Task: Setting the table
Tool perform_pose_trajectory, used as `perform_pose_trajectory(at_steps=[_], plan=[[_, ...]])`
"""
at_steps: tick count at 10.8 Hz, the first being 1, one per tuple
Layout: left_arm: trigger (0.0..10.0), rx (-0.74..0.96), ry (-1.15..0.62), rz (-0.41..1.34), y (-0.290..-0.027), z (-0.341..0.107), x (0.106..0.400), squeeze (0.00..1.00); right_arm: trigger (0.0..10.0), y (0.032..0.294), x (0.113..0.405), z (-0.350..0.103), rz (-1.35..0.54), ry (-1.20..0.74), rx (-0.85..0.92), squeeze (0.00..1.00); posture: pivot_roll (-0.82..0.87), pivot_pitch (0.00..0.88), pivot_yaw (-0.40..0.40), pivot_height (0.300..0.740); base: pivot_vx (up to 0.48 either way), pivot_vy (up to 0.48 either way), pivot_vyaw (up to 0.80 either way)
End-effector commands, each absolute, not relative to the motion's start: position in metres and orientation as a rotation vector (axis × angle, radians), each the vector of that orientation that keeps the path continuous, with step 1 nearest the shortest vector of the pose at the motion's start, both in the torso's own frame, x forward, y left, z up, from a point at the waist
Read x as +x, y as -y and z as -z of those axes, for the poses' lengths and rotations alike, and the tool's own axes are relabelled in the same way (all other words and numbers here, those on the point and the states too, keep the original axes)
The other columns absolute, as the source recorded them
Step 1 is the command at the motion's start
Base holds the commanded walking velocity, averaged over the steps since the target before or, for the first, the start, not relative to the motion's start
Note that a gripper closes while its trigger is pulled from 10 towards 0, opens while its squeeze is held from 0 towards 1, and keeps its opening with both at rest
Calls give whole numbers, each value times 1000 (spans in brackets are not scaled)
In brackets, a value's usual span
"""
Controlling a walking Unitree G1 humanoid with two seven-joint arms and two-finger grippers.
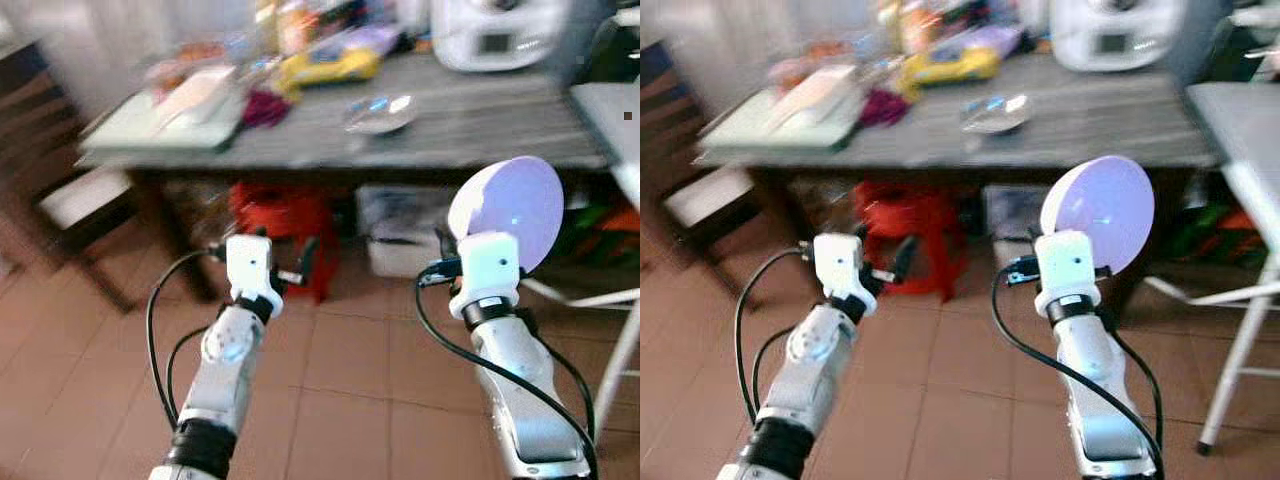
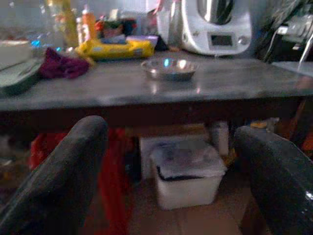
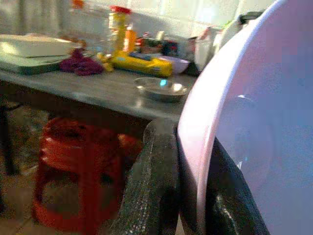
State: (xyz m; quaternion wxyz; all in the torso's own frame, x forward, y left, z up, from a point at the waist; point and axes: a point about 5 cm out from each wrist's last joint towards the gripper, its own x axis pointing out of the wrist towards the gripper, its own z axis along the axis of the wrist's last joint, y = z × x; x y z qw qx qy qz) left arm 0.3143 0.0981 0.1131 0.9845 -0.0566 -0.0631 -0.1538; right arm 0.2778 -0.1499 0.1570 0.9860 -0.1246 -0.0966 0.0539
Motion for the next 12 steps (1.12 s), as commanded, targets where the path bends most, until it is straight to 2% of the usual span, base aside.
perform_pose_trajectory(at_steps=[1, 6, 9, 12], plan=[[10000, -103, 122, 292, -107, -113, 315, 0, 10000, 143, 276, -161, -124, 211, -237, 0, -195, 92, 84, 740, 405, 0, -550], [10000, -111, 122, 297, -104, -113, 314, 0, 10000, 140, 275, -162, -155, 218, -271, 0, -195, 100, 84, 740, 401, 0, -86], [10000, -111, 122, 299, -104, -113, 314, 0, 10000, 138, 273, -162, -158, 219, -267, 0, -196, 100, 84, 740, 401, 0, 708], [10000, -102, 157, 310, -101, -121, 315, 0, 10000, 140, 273, -167, -150, 239, -280, 0, -199, 96, 82, 740, 401, 0, 0]])
